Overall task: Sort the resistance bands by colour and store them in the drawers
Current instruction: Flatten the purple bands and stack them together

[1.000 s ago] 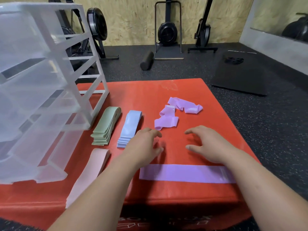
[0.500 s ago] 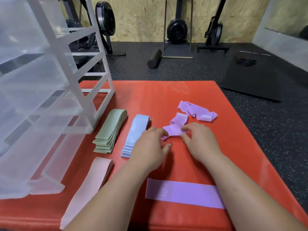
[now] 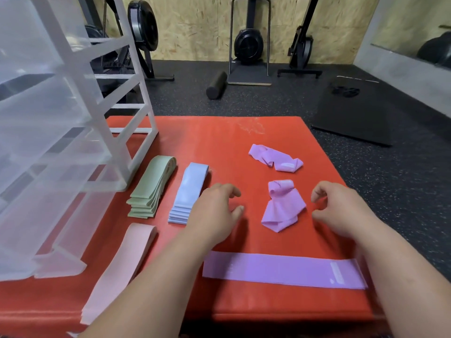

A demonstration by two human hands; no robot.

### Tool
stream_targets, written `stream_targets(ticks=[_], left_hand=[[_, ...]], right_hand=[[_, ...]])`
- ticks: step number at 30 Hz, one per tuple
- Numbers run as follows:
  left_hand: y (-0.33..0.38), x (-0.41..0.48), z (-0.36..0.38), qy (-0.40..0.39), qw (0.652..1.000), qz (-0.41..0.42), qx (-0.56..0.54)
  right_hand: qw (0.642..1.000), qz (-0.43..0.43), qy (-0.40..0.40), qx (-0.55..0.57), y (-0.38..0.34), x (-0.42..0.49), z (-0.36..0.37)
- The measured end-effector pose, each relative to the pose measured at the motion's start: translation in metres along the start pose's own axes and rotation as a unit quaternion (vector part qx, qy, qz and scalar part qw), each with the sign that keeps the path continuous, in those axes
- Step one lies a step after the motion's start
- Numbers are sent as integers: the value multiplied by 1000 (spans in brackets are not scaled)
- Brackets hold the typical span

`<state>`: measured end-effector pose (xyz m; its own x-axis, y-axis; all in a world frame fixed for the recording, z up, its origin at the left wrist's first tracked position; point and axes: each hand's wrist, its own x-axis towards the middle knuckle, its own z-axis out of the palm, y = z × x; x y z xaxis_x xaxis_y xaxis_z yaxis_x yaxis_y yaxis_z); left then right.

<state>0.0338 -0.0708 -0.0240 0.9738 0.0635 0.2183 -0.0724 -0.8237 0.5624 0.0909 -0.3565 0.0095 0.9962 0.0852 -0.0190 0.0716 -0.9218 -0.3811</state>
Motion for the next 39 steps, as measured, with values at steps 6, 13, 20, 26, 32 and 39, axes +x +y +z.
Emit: stream_targets(ticks=[6, 13, 20, 26, 32, 39], left_hand=[[15, 1, 20, -59, 997, 45, 11], [20, 7, 34, -85, 996, 35, -4], [29, 16, 35, 64, 993, 10, -101], [35, 21, 25, 176, 970, 7, -165], [25, 15, 39, 37, 994, 9, -104], [33, 11, 55, -72, 992, 101, -13]], right_hand=[[989, -107, 56, 83, -4, -6, 1], [982, -170, -74, -22, -9, -5, 36], [962, -169, 11, 214, -19, 3, 19], [927, -66, 59, 366, -3, 7, -11], [990, 74, 60, 102, 43, 12, -10], [988, -78, -15, 135, 17, -5, -1]])
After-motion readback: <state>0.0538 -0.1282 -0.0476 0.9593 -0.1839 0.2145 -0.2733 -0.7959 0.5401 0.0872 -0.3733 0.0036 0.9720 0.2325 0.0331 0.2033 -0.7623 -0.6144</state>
